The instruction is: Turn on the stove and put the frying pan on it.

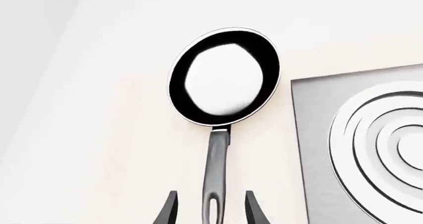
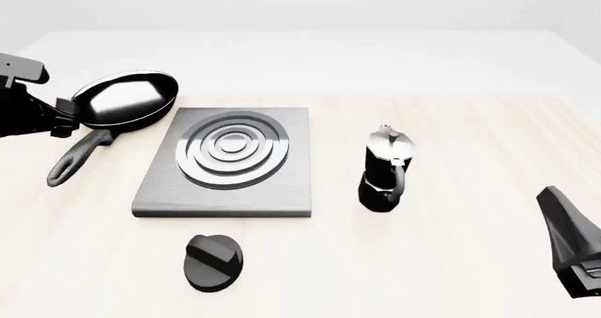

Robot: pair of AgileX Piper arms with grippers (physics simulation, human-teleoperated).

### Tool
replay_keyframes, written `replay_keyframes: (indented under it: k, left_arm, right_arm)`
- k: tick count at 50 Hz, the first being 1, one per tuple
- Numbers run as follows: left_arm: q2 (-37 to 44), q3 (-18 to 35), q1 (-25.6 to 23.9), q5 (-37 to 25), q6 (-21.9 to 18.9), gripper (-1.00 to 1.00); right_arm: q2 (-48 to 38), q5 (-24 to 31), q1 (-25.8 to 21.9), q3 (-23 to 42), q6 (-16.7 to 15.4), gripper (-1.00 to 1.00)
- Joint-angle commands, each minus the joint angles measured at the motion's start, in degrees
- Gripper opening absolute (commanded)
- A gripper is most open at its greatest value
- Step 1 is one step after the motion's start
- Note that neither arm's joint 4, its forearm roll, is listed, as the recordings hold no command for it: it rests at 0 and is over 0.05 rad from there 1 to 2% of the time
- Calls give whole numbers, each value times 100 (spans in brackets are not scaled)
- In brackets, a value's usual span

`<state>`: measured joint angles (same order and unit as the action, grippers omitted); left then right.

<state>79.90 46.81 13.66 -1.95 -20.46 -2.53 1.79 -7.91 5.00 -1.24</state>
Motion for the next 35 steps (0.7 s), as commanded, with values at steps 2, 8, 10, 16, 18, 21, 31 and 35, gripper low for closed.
replay_keyframes:
  k: [2,8,10,16,18,21,31,35]
  left_arm:
    - [607,101,-15,296,36,100]
    - [947,157,-89,525,115,100]
    - [1011,173,-86,559,122,100]
    - [1549,293,1,859,64,100]
    - [1686,310,26,954,25,100]
    - [1825,347,62,1035,0,100]
    - [2119,468,171,1164,-53,100]
    - [2195,492,178,1198,-73,100]
  right_arm:
    - [-99,-65,30,16,-18,100]
    - [-118,-56,47,31,-65,100]
    - [-120,-68,64,9,-75,100]
    - [-160,-108,55,-14,-86,100]
    - [-174,-96,52,13,-95,100]
    - [-215,-131,51,11,-115,100]
    - [-310,-229,47,-21,-126,100]
    - [-368,-310,49,-55,-131,100]
